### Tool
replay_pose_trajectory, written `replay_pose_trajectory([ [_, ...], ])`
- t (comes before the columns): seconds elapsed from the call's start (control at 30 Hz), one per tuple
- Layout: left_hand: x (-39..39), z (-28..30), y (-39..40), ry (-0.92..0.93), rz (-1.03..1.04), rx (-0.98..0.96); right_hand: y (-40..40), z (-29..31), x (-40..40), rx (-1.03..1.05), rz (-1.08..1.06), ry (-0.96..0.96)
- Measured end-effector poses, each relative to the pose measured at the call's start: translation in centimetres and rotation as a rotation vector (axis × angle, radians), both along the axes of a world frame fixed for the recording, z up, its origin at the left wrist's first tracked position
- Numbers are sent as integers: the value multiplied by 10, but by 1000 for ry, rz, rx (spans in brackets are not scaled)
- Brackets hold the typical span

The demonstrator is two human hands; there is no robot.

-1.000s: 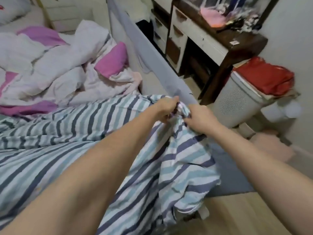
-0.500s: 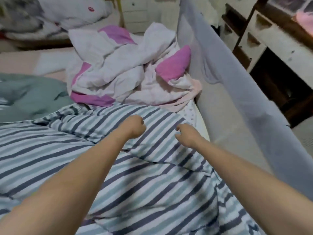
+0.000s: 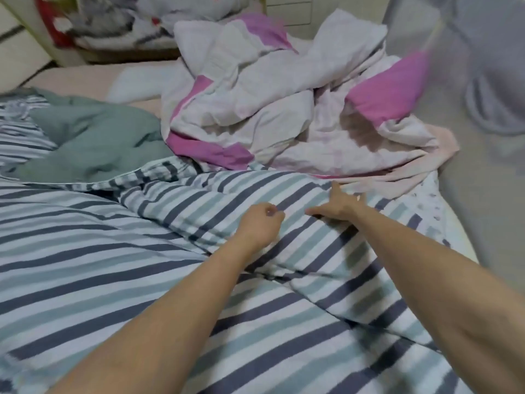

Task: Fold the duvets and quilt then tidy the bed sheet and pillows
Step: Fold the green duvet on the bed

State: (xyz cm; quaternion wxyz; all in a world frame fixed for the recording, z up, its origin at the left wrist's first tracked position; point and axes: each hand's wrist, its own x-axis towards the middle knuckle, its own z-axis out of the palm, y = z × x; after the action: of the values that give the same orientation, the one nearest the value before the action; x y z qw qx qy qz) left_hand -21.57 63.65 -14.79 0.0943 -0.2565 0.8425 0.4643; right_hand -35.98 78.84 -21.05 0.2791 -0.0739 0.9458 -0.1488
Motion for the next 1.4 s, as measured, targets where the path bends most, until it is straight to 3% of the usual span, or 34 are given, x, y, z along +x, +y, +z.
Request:
replay_pose_trajectory([
  [0.13, -8, 2, -18, -74, 269, 210, -21, 14, 58, -283, 156, 18],
  [0.27, -8, 14, -23, -201, 472, 421, -16, 61, 158, -561, 315, -213],
  [0.3, 1, 17, -22, -273, 430, 387, -15, 72, 179, -573, 380, -246],
  [0.37, 23, 14, -26, -405, 317, 94, -16, 89, 199, -589, 476, -287],
  [0.43, 42, 22, -35, -362, 264, -94, -20, 109, 190, -559, 523, -371],
  [0.5, 58, 38, -45, -231, 297, -7, -26, 128, 165, -605, 332, -375],
  [0.57, 71, 57, -51, -150, 291, 99, -37, 134, 136, -673, 10, -174],
  [0.63, 86, 74, -48, -107, 243, 197, -51, 128, 112, -590, -174, -94],
  [0.7, 105, 89, -44, -98, 202, 294, -74, 121, 107, -510, -229, -261],
  [0.8, 134, 103, -38, -122, 55, 340, -110, 116, 123, -661, -348, -613],
  [0.83, 144, 108, -38, -146, -8, 330, -121, 117, 134, -739, -390, -641],
  [0.9, 152, 115, -42, -255, -111, 317, -132, 116, 150, -780, -424, -471],
  [0.97, 158, 133, -59, -345, -68, 315, -130, 132, 167, -783, -307, -231],
  [1.0, 158, 138, -71, -336, 54, 296, -125, 138, 172, -806, -206, -162],
  [1.1, 151, 158, -104, -118, 599, 473, -100, 183, 194, -875, 144, -176],
  [1.17, 145, 178, -110, -41, 715, 678, -87, 218, 211, -865, 412, -216],
  [1.23, 141, 179, -104, 4, 731, 760, -80, 242, 226, -793, 606, -279],
  [1.33, 143, 176, -91, 30, 775, 399, -64, 268, 229, -620, 718, -355],
  [1.4, 144, 184, -82, 68, 635, 228, -48, 285, 216, -529, 723, -504],
])
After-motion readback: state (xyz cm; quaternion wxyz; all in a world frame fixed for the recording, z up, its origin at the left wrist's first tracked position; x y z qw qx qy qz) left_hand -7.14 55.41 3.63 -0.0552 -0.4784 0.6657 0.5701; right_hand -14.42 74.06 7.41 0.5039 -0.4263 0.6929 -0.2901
